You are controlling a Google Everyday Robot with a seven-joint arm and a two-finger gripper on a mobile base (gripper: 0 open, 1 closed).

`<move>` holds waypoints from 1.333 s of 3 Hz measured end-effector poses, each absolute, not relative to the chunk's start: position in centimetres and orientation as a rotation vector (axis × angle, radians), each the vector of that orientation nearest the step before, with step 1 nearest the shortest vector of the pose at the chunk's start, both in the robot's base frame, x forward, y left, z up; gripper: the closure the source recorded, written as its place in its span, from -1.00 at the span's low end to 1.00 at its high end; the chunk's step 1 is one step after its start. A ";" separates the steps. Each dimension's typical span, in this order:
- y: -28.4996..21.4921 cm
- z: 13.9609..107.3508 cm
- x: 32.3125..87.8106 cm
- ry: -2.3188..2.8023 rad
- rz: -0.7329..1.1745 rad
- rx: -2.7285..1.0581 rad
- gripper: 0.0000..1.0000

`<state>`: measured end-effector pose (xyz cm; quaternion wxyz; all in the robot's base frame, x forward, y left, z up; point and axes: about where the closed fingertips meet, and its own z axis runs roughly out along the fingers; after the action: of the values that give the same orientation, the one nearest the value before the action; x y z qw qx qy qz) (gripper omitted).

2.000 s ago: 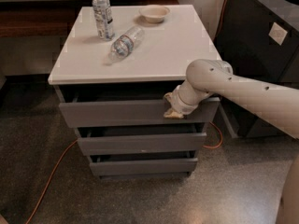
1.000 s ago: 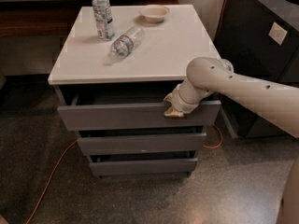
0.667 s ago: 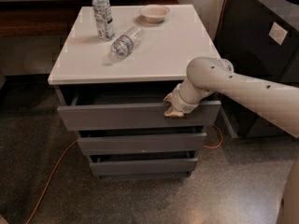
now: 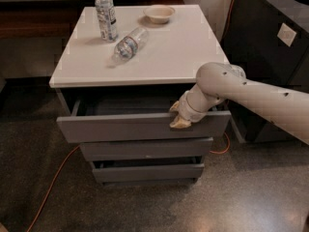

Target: Place water bottle into top drawer

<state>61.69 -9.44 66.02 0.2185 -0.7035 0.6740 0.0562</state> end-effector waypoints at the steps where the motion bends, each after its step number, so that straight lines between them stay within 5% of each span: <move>1: -9.4 66.1 61.5 1.865 0.161 -1.946 1.00; 4: -8.2 66.5 57.9 1.858 0.250 -1.911 1.00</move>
Offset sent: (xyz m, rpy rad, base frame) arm -0.0853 0.0278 0.0103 0.1555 0.0906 0.0237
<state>57.95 -8.17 66.45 0.2300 -0.6948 0.6754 0.0909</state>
